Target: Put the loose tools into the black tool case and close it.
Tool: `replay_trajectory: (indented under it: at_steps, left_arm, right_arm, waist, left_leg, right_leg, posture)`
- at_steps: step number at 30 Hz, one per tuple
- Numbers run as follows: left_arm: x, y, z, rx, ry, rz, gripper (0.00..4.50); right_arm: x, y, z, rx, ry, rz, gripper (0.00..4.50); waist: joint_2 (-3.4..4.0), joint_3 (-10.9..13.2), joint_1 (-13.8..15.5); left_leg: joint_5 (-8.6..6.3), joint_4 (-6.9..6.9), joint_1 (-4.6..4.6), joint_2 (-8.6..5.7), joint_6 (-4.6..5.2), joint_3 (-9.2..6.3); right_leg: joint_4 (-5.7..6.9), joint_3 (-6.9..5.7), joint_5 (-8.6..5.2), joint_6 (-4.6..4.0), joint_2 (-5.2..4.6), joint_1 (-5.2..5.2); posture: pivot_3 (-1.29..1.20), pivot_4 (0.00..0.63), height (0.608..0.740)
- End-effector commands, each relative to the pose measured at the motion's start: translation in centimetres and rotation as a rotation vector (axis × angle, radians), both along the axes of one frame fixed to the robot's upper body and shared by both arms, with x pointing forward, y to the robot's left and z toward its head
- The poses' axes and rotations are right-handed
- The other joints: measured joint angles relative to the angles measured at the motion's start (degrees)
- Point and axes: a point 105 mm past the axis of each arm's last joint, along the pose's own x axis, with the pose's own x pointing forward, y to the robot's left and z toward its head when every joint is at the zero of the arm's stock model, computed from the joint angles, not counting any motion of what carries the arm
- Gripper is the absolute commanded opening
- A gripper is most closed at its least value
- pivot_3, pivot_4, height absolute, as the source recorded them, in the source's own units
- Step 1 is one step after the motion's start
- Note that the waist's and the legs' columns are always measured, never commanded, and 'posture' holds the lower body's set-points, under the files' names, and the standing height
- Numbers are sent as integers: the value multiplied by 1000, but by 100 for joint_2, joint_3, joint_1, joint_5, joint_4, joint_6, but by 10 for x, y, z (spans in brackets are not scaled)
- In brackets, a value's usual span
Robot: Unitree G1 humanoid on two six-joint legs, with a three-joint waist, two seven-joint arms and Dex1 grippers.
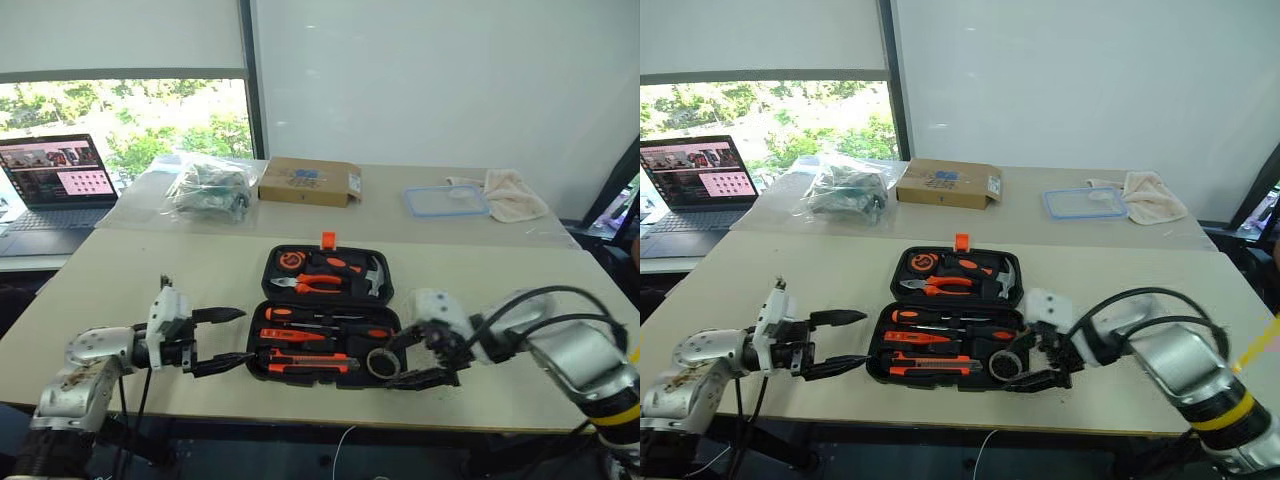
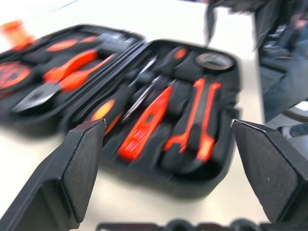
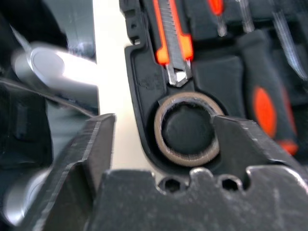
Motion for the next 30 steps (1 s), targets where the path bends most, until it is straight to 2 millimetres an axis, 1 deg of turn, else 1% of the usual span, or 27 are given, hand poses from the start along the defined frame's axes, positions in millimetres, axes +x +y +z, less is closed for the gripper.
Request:
replay_trajectory:
  at_steps: [1,2,3,5,8,9,10,11,15,20,22,25,30]
  left_arm:
    - [18,20,6,13,-28,177,3317]
    - [22,22,4,25,-26,214,3025]
    - [26,23,1,41,-21,245,2536]
    - [35,21,-7,69,-8,305,1925]
    - [44,12,-17,94,13,351,928]
    - [49,8,-20,99,18,364,475]
    - [53,5,-23,111,28,381,160]
    - [57,1,-27,119,50,390,59]
    - [65,-13,-32,140,80,379,59]
    - [69,-31,-32,135,91,328,59]
    - [69,-38,-33,139,92,291,59]
    - [68,-46,-36,159,92,229,59]
    - [68,-59,-38,174,80,148,59]
  right_arm:
    - [13,-24,12,94,-181,-115,2643]
    - [16,-29,8,96,-211,-158,2402]
    - [22,-35,2,83,-255,-210,1962]
    - [36,-45,-11,35,-367,-301,1347]
    - [54,-44,-22,48,-473,-401,352]
    - [59,-40,-26,46,-506,-409,0]
    - [63,-36,-29,42,-528,-410,0]
    - [65,-29,-34,44,-533,-398,0]
    - [76,-10,-38,72,-550,-391,0]
    - [86,0,-36,85,-569,-380,0]
    - [89,5,-34,95,-567,-349,0]
    - [88,14,-34,91,-564,-256,0]
    - [86,19,-34,97,-548,-171,0]
  waist:
    - [-5,-2,6]
    - [-5,-2,-3]
    - [-6,-2,-6]
    - [-12,-3,-9]
    - [-12,-3,-32]
    - [-13,-3,-35]
    - [-13,-2,-38]
    - [-13,-2,-43]
    - [-13,-2,-81]
    - [-13,-2,-87]
    - [-13,-2,-79]
    - [-13,-2,-53]
    - [-12,-3,-51]
  left_leg:
    - [0,0,3,0,0,0]
    - [0,1,7,-1,0,0]
    - [0,1,10,-2,-1,2]
    - [3,4,13,-2,-5,3]
    - [7,1,26,-2,-13,6]
    - [11,2,30,-2,-20,10]
    - [13,2,29,-2,-23,10]
    - [17,3,29,-2,-29,10]
    - [28,3,28,8,-47,7]
    - [31,-8,27,9,-52,6]
    - [31,-7,24,6,-51,7]
    - [30,-7,21,4,-49,7]
    - [29,-21,18,5,-48,7]
  right_leg:
    - [-4,0,0,0,-1,3]
    - [-6,-1,0,1,0,6]
    - [-5,5,-1,1,-1,5]
    - [2,8,0,1,-1,3]
    - [6,14,1,-2,2,11]
    - [11,19,3,-5,4,10]
    - [12,19,5,-7,5,9]
    - [14,19,8,-11,10,8]
    - [16,19,17,-27,35,4]
    - [13,20,18,-31,37,0]
    - [11,19,18,-31,35,0]
    - [10,18,19,-30,34,1]
    - [10,14,18,-29,38,1]
  posture:
    - [0,150,740]
    - [0,150,740]
    - [0,150,740]
    - [0,150,740]
    - [0,150,740]
    - [0,150,740]
    - [0,150,740]
    - [0,150,740]
    - [0,150,740]
    - [0,150,740]
    - [0,150,740]
    - [0,150,740]
    - [0,150,740]
